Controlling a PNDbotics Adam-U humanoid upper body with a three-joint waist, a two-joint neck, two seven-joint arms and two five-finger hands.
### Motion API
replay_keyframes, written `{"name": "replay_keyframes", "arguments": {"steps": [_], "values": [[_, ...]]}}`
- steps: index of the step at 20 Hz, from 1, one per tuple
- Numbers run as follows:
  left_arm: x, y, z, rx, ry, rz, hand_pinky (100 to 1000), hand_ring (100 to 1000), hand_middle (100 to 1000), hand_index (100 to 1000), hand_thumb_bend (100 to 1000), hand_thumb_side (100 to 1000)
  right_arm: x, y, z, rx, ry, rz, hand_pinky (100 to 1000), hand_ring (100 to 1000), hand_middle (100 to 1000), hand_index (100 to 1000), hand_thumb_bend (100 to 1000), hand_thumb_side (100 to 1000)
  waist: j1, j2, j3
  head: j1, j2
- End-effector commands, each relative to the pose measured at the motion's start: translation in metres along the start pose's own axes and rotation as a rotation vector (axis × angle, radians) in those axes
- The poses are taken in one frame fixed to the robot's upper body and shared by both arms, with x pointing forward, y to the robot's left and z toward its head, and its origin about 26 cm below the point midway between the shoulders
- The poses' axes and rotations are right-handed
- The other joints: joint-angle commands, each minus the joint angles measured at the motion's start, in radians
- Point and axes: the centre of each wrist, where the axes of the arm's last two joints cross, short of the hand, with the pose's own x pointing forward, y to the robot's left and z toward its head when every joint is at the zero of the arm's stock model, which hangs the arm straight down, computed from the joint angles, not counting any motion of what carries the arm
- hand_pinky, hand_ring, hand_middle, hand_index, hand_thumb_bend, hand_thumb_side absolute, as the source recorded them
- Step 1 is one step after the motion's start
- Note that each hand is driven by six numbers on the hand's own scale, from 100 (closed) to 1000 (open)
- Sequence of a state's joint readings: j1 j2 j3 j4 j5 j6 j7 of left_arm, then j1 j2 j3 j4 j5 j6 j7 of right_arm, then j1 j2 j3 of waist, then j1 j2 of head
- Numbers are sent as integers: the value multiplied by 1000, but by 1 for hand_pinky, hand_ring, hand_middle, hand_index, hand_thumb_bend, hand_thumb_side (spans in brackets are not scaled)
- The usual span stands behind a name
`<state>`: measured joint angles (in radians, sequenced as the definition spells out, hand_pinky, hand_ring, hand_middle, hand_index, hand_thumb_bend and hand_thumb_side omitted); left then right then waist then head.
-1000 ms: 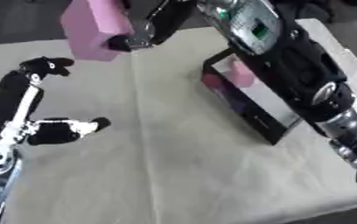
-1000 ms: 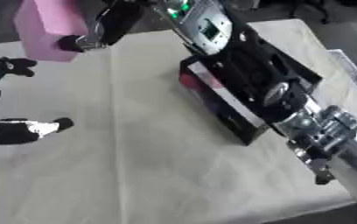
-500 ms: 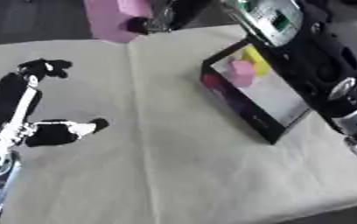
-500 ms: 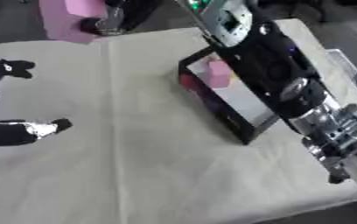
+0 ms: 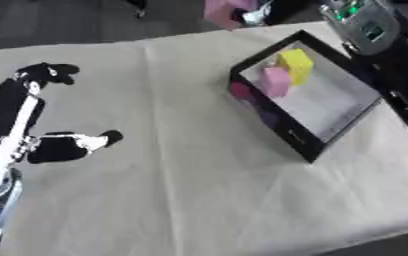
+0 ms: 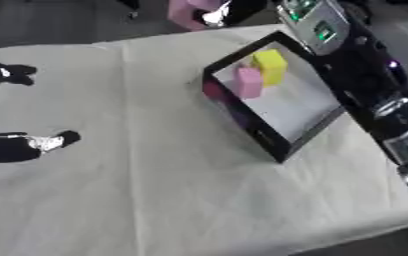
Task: Pick up the objects with one hand, pass them to the other hand, and then place them into the box on the other side of the table.
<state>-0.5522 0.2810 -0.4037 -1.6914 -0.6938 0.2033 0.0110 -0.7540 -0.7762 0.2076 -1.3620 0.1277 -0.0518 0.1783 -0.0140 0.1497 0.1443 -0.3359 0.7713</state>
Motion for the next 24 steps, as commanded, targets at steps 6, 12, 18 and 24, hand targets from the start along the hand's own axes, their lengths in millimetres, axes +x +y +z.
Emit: {"name": "replay_keyframes", "arguments": {"steps": [6,12,18,24], "values": [[0,11,-1,33,-7,-12,868,746,630,808,814,361,-31,-23,35,-74,98,170,825,625,469,506,418,154,-6,-22,-4,-59,-1],[-1,12,-1,37,-5,-13,869,746,630,807,812,368,-49,-24,57,-80,181,237,823,636,463,503,426,209,-7,-22,-6,-97,-1],[-1,13,-1,43,-5,-10,869,746,629,806,810,373,-65,-24,78,-49,237,332,821,657,471,515,428,224,-4,-19,-6,-99,-1],[0,13,-1,42,-5,-8,870,746,631,806,811,381,-71,-28,85,-17,274,384,870,770,749,816,426,271,-3,-19,-6,-100,-1]]}}
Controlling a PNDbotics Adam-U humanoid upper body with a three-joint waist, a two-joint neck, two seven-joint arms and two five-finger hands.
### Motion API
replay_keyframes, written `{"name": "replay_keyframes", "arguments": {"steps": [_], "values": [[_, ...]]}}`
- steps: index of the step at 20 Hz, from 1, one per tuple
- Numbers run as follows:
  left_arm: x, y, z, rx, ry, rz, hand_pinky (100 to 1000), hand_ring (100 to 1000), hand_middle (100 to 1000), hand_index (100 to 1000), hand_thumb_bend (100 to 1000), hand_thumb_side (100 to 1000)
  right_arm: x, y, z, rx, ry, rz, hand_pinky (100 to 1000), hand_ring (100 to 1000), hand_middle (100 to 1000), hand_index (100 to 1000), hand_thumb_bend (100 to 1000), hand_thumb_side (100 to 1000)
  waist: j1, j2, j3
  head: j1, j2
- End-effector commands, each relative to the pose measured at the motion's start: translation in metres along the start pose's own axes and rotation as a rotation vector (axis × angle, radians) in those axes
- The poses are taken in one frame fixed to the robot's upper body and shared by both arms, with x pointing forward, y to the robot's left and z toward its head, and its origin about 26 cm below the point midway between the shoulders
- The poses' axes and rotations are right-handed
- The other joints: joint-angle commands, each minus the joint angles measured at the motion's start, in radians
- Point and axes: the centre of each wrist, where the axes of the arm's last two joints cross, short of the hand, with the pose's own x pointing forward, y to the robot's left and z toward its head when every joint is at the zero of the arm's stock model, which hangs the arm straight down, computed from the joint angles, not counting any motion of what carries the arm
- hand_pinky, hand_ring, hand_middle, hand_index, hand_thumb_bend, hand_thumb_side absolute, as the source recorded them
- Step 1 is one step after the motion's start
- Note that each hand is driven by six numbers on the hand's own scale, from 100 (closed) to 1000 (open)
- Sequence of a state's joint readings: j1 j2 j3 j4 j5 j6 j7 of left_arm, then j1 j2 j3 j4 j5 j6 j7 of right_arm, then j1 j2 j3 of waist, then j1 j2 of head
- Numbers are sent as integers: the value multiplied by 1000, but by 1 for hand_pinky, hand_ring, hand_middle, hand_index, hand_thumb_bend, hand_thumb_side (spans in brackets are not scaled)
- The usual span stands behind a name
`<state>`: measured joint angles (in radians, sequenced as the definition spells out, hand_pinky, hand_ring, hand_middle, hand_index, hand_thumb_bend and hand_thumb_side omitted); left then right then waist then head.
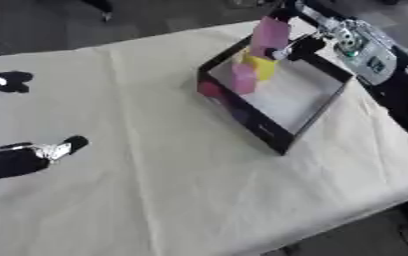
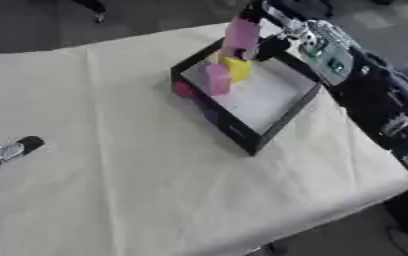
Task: Pick up the objects with one hand, pass them to the other hand, and then place them into the box on the other side of the table.
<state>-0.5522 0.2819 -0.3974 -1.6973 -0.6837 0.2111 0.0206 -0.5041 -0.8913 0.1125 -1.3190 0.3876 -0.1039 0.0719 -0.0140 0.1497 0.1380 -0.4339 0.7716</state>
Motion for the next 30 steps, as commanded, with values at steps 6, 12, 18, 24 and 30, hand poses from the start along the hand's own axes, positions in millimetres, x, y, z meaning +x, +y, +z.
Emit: {"name": "replay_keyframes", "arguments": {"steps": [6,12,18,24,30], "values": [[-1,10,0,26,-9,-16,870,747,630,806,810,387,-6,-32,4,-50,3,172,896,843,845,902,574,401,-5,-20,2,3,-2],[-2,10,1,30,-6,-15,870,746,628,805,806,380,-8,-37,6,-97,8,161,898,870,912,926,642,379,-8,-22,2,6,-2],[-2,10,1,31,-4,-14,870,747,629,806,802,379,-6,-38,6,-114,0,137,898,872,922,934,642,363,-8,-23,3,12,-2],[-4,12,2,55,10,-2,868,743,625,807,768,406,6,-36,5,-118,-34,-67,915,855,943,941,234,306,-7,-21,4,20,-2],[-11,20,5,128,62,30,864,736,620,816,675,528,33,-45,8,-110,-154,-377,914,822,973,962,100,307,-6,-20,7,27,-2]]}}
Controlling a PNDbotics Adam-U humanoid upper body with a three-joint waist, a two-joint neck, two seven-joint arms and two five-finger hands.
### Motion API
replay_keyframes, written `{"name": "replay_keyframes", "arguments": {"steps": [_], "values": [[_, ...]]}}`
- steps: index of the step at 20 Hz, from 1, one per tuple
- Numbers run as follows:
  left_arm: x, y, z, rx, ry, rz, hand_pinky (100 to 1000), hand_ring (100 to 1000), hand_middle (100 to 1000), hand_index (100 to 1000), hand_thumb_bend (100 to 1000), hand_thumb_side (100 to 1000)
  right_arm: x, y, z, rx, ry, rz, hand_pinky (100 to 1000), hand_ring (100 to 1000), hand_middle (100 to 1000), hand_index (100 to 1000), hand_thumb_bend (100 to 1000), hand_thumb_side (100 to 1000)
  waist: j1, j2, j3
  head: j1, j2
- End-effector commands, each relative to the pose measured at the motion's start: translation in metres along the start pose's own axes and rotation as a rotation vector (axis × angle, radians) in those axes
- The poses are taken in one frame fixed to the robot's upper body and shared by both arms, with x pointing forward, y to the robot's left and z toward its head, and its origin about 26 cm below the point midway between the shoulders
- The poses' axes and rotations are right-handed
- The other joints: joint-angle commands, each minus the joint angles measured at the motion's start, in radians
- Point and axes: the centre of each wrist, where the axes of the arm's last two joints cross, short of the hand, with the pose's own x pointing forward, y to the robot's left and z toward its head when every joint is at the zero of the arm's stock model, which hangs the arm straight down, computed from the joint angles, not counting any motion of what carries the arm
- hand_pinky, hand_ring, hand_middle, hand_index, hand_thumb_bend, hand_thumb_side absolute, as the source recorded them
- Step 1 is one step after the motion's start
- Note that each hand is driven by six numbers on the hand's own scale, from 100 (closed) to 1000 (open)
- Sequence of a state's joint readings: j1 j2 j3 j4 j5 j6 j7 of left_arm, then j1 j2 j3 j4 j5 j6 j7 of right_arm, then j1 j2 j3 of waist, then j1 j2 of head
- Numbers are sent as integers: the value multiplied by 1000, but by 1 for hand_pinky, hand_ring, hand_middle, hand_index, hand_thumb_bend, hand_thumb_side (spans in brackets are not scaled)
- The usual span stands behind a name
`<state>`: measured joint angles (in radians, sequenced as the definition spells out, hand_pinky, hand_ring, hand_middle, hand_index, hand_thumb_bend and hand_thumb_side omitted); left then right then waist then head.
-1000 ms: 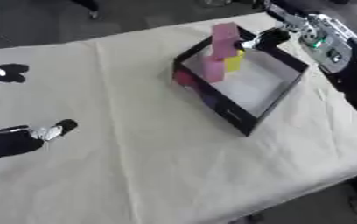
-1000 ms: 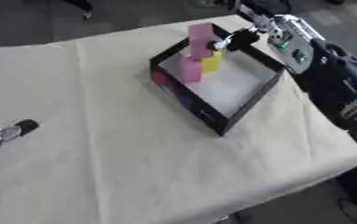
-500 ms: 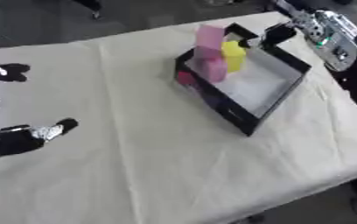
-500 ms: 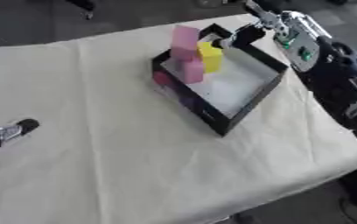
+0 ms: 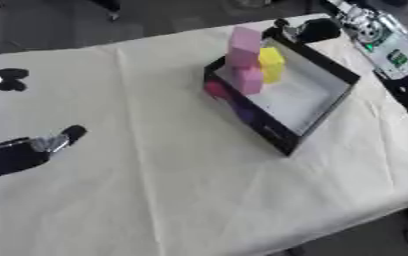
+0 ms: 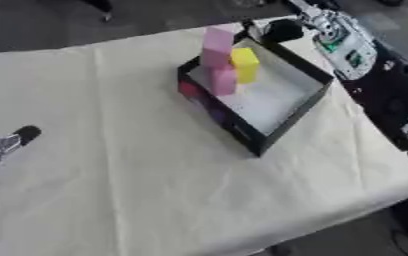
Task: Pick up the objects with one hand, pass them to the other hand, and then place them into the box on the other side of the table.
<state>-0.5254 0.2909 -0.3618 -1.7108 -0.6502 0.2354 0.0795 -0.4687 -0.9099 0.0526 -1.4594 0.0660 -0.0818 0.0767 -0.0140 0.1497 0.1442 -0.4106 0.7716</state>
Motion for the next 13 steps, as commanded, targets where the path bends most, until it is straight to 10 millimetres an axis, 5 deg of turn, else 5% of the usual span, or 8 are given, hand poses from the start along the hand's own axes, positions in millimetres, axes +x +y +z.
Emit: {"name": "replay_keyframes", "arguments": {"steps": [1,5,9,13], "values": [[-3,16,-1,79,16,14,860,733,619,823,636,566,21,-14,-1,-10,-71,-135,911,811,975,960,100,275,-6,-20,1,5,-2],[-14,34,3,206,87,81,849,757,674,838,493,675,41,-9,1,-3,-149,-380,900,774,974,949,105,170,-4,-19,2,13,-2],[-33,60,11,372,160,158,832,734,648,766,355,694,52,-2,5,18,-199,-590,920,767,972,949,125,172,0,-18,12,20,-2],[-54,77,25,554,245,234,817,734,669,790,372,672,51,11,9,13,-216,-749,927,768,978,952,100,224,6,-15,28,45,-2]]}}
